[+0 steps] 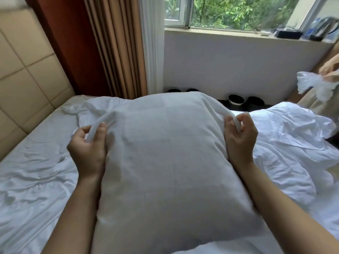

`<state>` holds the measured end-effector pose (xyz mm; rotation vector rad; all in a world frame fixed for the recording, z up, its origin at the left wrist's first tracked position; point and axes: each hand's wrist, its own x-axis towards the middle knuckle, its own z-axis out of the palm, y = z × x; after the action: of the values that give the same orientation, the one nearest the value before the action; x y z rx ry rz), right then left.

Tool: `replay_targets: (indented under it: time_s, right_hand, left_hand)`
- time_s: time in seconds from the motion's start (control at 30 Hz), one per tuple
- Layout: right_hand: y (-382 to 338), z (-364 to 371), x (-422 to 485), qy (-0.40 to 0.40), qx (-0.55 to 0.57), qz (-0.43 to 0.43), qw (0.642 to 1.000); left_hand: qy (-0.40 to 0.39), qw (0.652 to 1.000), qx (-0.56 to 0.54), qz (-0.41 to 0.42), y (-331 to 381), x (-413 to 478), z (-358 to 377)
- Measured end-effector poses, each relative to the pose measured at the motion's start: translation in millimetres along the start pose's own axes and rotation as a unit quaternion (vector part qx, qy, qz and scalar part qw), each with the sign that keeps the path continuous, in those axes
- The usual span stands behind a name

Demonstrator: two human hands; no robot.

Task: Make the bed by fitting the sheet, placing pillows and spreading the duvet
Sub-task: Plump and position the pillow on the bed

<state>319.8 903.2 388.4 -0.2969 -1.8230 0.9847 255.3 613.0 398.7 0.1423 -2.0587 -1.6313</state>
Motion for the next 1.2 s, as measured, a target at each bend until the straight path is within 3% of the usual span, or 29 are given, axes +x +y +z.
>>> replay_targets:
  time_s: [0.3, 0.53, 1.2]
  right_hand:
    - [14.3, -16.6, 67.7, 0.076, -0.039, -0.044, 0.995]
    - [57.8, -74.6, 112.6, 0.143, -0.089, -0.046, 0.985]
    - [328.6, -337.6, 220.0, 0.177, -0.130, 0.054, 0.974]
  left_hand:
    - [-0.046, 0.995, -0.085, 0.036, 45.5, 33.9, 81.6]
    - [-0.084, 0.986, -0.128, 0.068, 83.4, 12.5, 165.7]
    - [-0.122, 0.979, -0.143, 0.072, 160.7, -231.7, 492.3]
